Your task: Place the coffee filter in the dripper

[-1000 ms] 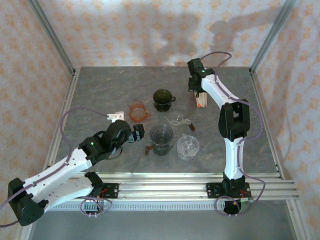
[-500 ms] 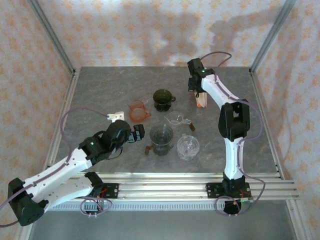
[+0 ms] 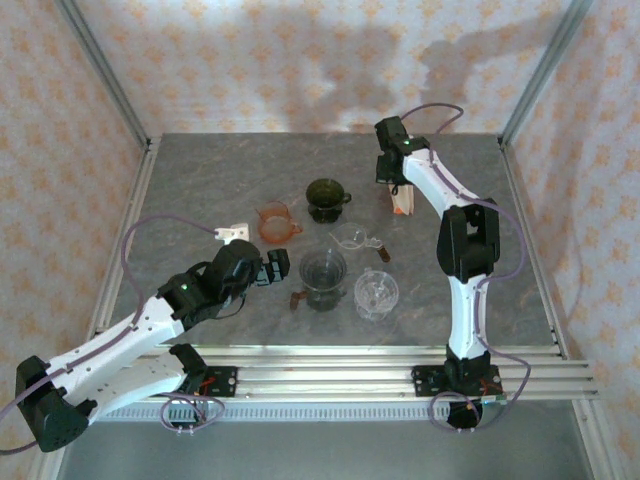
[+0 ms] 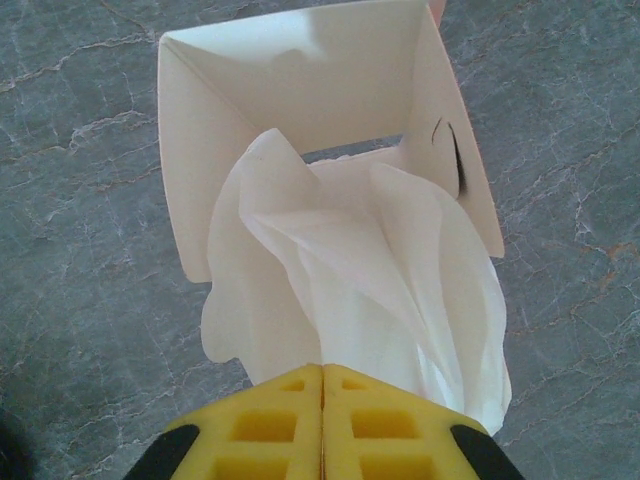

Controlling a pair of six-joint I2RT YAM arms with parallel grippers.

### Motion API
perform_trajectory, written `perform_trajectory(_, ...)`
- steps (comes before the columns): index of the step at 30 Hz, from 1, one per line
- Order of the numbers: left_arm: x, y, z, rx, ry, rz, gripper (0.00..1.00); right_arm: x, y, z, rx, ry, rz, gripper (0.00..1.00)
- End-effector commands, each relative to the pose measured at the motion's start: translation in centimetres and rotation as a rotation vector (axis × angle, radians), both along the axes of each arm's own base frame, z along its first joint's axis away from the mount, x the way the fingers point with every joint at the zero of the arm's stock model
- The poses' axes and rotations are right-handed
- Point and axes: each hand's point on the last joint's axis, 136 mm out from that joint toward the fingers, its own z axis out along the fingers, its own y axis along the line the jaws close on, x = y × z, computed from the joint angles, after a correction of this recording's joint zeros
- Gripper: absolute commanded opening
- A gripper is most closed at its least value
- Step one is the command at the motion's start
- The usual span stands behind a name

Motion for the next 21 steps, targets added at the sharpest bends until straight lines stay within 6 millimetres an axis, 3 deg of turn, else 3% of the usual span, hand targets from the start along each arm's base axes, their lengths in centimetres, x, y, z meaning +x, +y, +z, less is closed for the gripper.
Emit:
perform_trajectory(1, 0.1, 0.2, 0.0, -0.018, 0.001, 0.020, 1.00, -0.5, -0.7, 2.3, 0.003, -0.036, -0.018, 0.06)
perform_trajectory(5, 0.1, 0.3, 0.0, -0.017, 0.002, 0.020, 1.00, -0.5, -0.7, 3.8, 0.008, -0.064, -0.020, 0.00)
perform_trajectory(10, 0.1, 0.2, 0.0, -0.021, -0.001, 0.020, 1.00, -0.8, -1.3, 5.9, -0.013, -0.092, -0.025, 0.00)
perform_trajectory(21, -0.1, 0.2, 0.0, -0.036, -0.003, 0.017, 1.00, -2.6, -1.9, 8.4, 0.003, -0.135, -0.041, 0.00)
